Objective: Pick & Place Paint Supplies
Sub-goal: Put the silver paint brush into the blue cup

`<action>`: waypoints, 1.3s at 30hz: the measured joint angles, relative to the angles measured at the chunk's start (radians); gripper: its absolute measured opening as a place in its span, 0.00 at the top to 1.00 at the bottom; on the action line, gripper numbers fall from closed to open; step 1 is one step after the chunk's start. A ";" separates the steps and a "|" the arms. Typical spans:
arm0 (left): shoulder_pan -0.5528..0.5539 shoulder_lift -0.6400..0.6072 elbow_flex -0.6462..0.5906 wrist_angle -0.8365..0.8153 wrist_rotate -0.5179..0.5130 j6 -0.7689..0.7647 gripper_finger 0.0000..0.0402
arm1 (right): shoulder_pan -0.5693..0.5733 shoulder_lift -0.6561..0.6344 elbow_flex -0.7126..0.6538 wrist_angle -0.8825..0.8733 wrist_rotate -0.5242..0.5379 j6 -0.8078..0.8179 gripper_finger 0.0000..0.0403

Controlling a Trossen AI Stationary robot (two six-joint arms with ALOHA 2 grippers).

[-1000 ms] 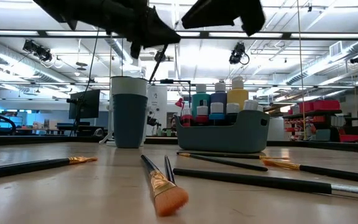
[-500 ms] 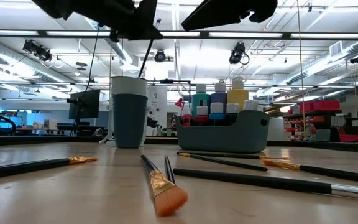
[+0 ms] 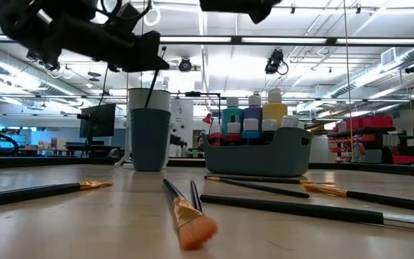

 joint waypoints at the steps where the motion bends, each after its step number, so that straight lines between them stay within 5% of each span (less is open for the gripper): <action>1: 0.005 0.000 -0.015 0.017 0.010 -0.006 0.95 | 0.000 0.000 0.000 0.022 0.000 0.037 0.77; 5: 0.026 0.000 -0.067 0.056 0.016 -0.050 0.95 | -0.004 0.000 0.000 0.097 -0.002 0.148 0.78; 13: 0.048 0.000 -0.083 0.056 0.119 -0.072 0.87 | -0.025 0.000 0.000 0.112 -0.026 0.102 0.77; 19: 0.048 0.000 -0.083 0.055 0.118 -0.055 0.75 | -0.056 0.000 0.000 0.111 -0.056 0.183 0.68; 27: 0.036 0.000 -0.083 0.066 0.109 -0.022 0.73 | -0.090 0.000 0.000 0.081 -0.068 0.204 0.53; 39: -0.206 -0.011 -0.079 0.103 0.295 0.040 0.73 | -0.095 0.000 0.000 0.018 -0.072 0.229 0.48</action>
